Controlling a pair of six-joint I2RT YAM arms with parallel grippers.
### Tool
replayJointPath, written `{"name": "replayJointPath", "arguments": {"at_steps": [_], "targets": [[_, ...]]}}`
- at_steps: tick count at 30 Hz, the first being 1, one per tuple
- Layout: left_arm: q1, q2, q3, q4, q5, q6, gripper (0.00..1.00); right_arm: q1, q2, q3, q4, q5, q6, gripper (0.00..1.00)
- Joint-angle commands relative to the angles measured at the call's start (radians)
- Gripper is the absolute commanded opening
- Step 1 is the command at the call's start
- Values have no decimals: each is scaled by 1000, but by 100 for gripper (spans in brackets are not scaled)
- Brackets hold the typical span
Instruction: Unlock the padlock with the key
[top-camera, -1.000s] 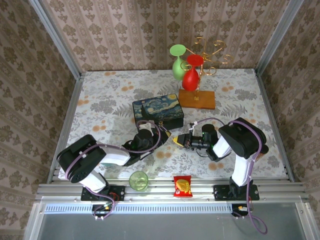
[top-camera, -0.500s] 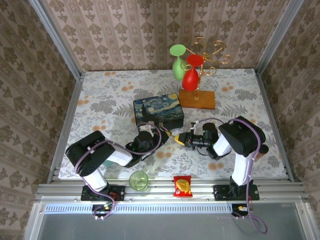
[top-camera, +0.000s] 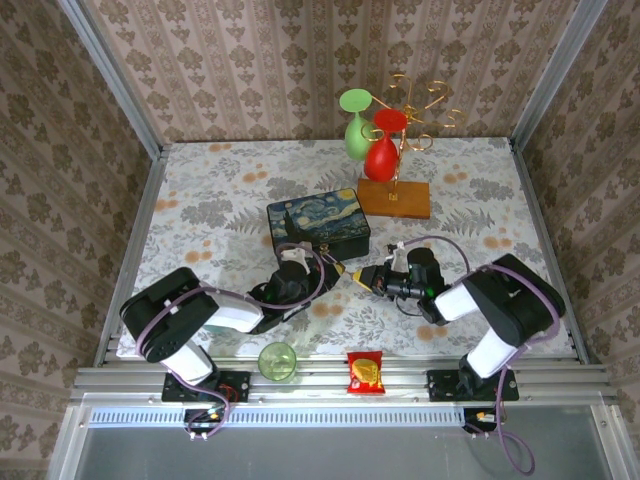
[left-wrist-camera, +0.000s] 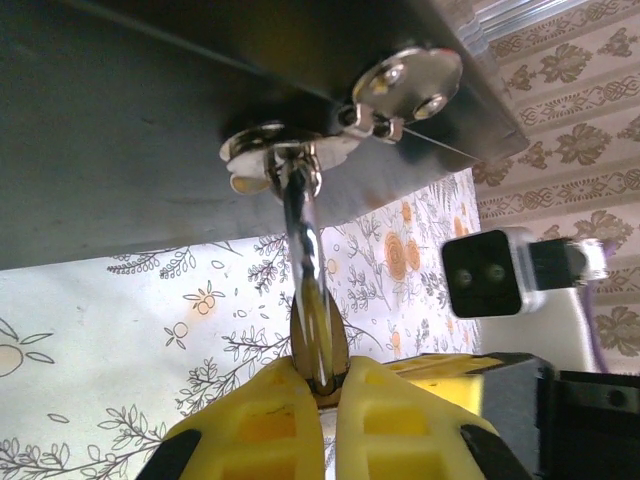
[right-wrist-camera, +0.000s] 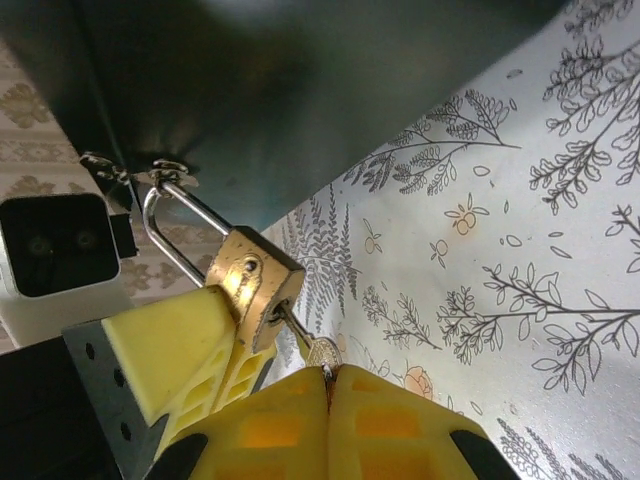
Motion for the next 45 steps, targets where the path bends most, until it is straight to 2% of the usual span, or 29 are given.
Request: {"name": "replayJointPath", "arguments": {"at_steps": [1,6,14,16,26,30,33,38,40,42,45], "targets": [[-16,-9,16,32,58,17,0,28,-89,28,-131,101,-131,0],[-15,23,14,141,56,-45,0,31,-43,30,-64,71,-60,0],[-28,26,39,190,75,-91,0,16,126,-29,275,61,54,0],[-33,23,35,175,72,-88,0,16,136,-30,303,59,64,0],[-35,-18,48,-18,37,5,0,-24,-48,-30,0,32,-50,0],[-26,-30,52,-20,28,5,0,-23,-83,-25,-73,47,-66,0],[0,-49,51,-22,27,11,0,-9,-161,-15,-340,182,-147,0],[-19,-78,104,-188,-11,110,0,122,-322,64,-742,484,-233,0],[-21,-60,92,-157,-16,92,0,166,-345,73,-798,574,-209,0],[-16,-39,66,-88,-18,62,0,191,-345,74,-810,614,-174,0],[-19,-8,59,-41,-13,36,0,200,-327,32,-693,612,-119,0]]}}
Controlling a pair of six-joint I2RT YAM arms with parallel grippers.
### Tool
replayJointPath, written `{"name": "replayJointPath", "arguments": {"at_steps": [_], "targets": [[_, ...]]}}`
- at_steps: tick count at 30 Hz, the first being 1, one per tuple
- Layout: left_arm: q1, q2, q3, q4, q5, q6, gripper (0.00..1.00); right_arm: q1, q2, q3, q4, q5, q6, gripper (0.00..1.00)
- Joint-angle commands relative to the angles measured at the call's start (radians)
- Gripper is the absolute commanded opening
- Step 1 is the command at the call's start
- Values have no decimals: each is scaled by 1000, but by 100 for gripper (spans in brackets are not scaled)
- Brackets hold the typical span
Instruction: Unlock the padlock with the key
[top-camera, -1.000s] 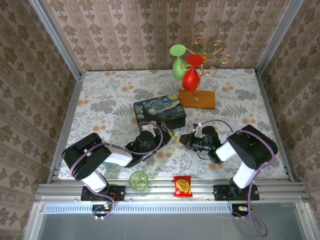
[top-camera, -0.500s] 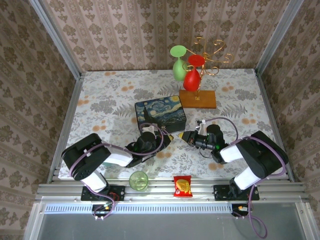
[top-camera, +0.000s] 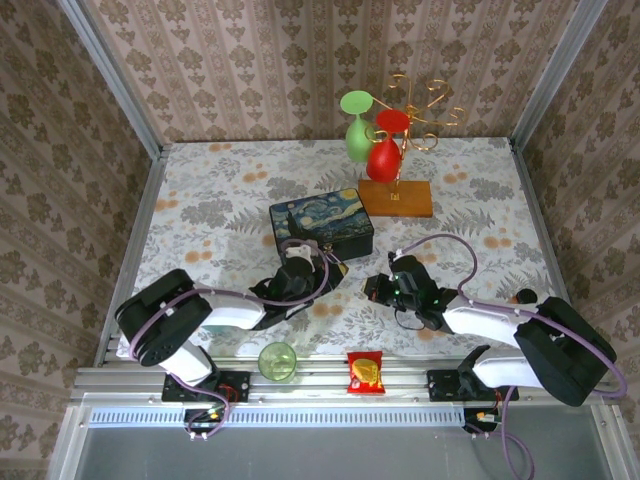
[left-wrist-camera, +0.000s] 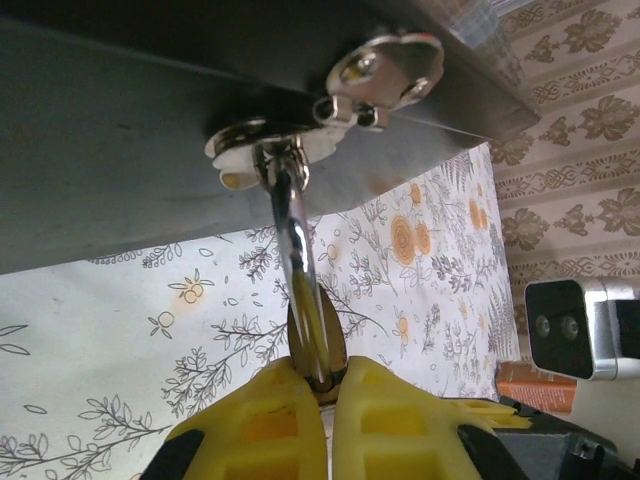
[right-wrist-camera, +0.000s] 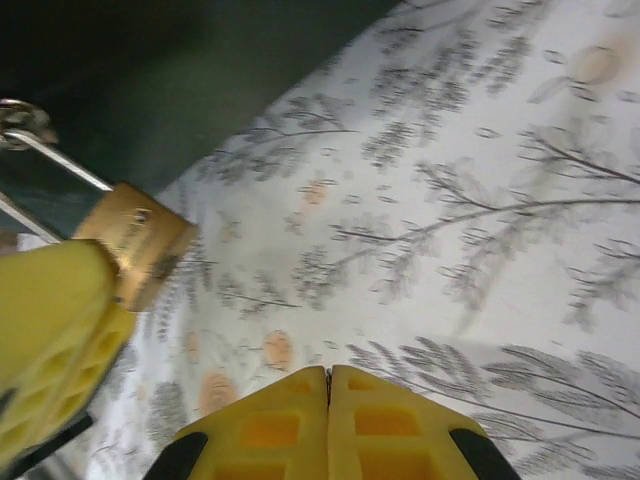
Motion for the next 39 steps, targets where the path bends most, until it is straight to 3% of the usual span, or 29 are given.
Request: {"name": "replayJointPath", "arguments": {"at_steps": [1,9,15,20,24,31,39], "targets": [[-9,26,-4,112,-14,1,0,7,24,-41,23,100,60,0],[-28,21,57,-56,-18,80,1,8,19,-95,85,44,16,0],[-41,66,14,-15,-40,33,31,13,-109,-118,-15,50,-72,0],[-62,31,-9,-26,-94,32,45,10,-220,-137,2,12,-131,0],[-80,-55,-4,-75,-121,33,49,9,-309,-133,-34,6,-208,0],[-134,-193,-1,-45,-169,-95,57,2,-503,-156,52,-55,-256,0],[-186,-187,28,112,-203,-303,62,2,-675,-216,196,-25,-233,0]]}}
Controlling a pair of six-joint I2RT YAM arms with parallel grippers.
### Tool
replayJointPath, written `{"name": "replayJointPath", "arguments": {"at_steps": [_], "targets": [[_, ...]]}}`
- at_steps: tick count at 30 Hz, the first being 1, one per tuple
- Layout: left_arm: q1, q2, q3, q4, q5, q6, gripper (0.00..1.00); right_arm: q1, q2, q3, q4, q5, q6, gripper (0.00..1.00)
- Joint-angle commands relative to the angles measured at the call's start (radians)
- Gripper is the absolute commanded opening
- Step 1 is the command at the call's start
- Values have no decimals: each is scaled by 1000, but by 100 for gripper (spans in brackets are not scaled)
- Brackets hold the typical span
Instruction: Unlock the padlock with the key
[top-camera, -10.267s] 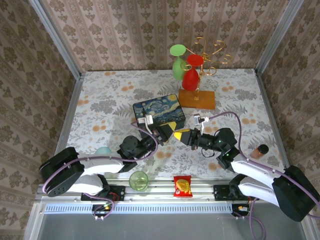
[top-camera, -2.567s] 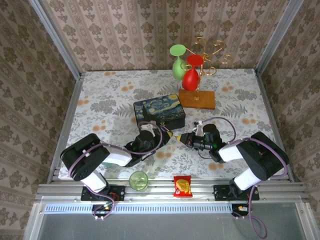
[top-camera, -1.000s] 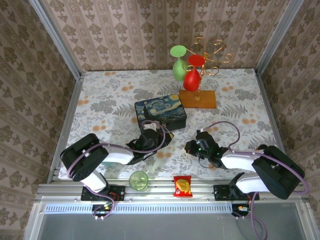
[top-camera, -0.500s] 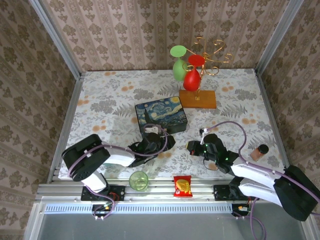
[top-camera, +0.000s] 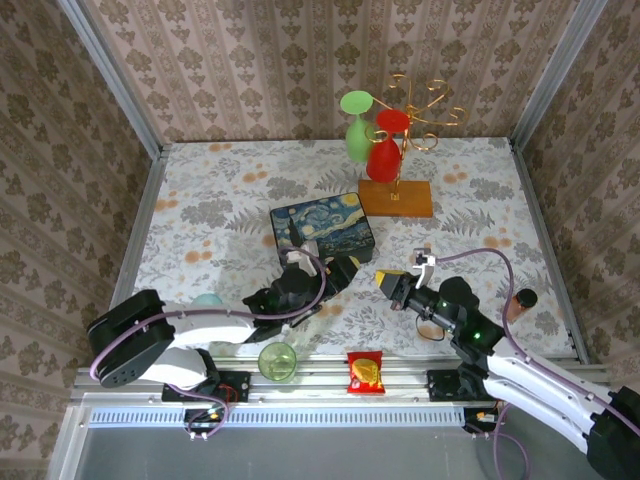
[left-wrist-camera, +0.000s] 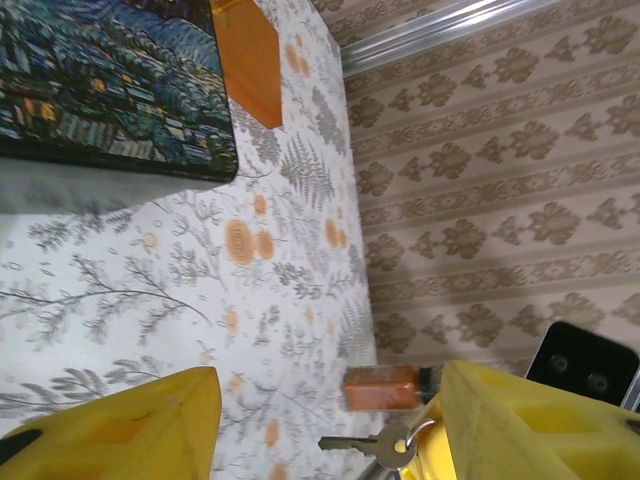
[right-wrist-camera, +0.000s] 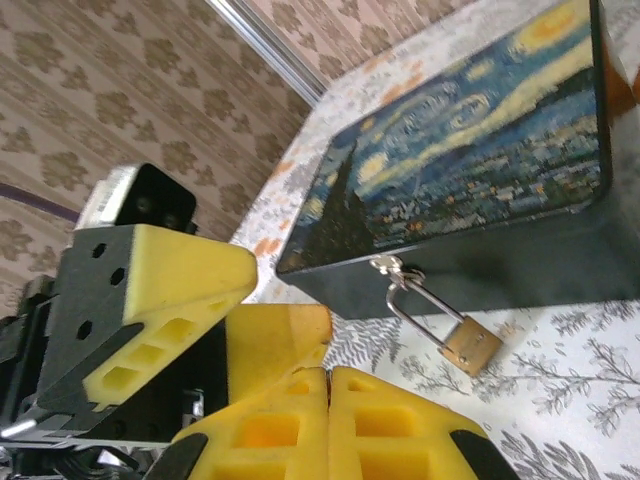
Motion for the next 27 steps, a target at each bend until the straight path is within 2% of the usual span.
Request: {"name": "replayJointPath", "arguments": {"at_steps": [1,5,8,17,19,23,27], "targets": [[-22,36,31,132,-28,-138,64,-2,-37,-16,96,5,0,0],[-48,114,62,271,-31,-193,70,1,-35,-18,141,12,30,0],[-63,128,84,256,-46,-203,71,5,-25,-9,152,13,30,0],[-87,223,78,400,-90,-324,75,32,69,-7,244,39,33,0],[-90,244,81,421,-92,-338,79,41,86,-7,267,44,37,0],[-96,252,62,410,-120,-373,79,53,101,3,273,53,34,0],[-96,279,61,499,-138,-396,77,75,123,-4,268,80,8,0]]}}
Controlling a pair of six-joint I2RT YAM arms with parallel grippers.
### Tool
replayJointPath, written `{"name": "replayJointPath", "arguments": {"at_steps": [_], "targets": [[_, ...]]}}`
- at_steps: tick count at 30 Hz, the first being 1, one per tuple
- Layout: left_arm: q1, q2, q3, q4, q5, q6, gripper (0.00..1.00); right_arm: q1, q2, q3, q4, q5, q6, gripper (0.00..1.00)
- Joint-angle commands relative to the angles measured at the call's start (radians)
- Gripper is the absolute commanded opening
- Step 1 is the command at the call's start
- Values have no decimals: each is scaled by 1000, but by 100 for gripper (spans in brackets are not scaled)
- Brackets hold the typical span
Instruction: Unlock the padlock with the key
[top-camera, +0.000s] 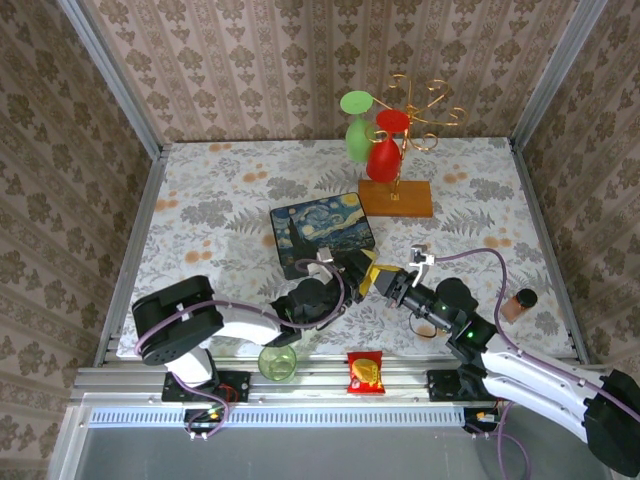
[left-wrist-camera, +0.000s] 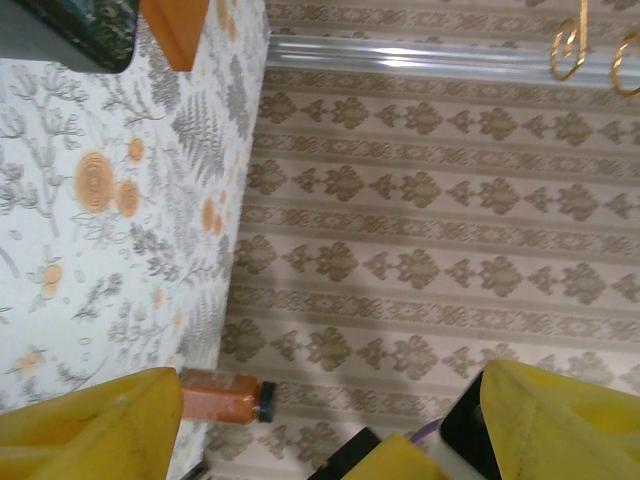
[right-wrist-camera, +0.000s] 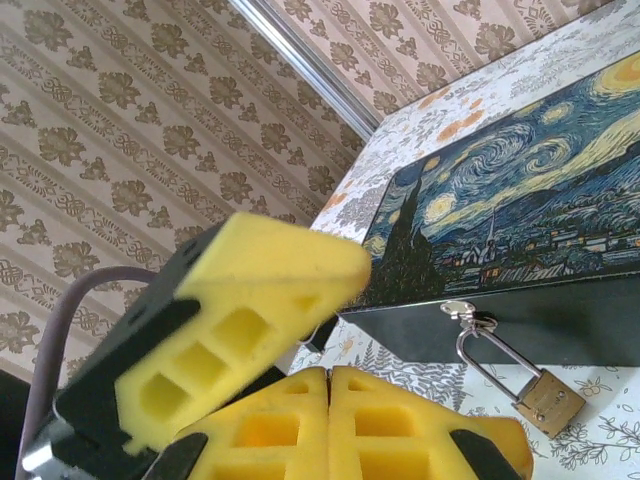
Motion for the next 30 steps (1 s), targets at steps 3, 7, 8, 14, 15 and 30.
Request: {"name": "replayJointPath", "arguments": {"at_steps": [3,7,8,14,15,30], "targets": [[-7,33,11,130,-38,-66,74,18,32,-11,50,48,-27,0],[-3,11,1,128,-43,-36,66,21,1,-59,49,69,-1,0],[-3,-2,-5,122,-49,-19,62,21,-21,-66,27,78,0,0],[6,-23,-20,94,-43,7,39,20,-143,-67,-115,100,-32,0],[6,-16,-17,104,-38,7,37,20,-147,-67,-122,97,-34,0],[18,42,-22,105,4,9,12,19,-150,-68,-127,87,-36,0]]}}
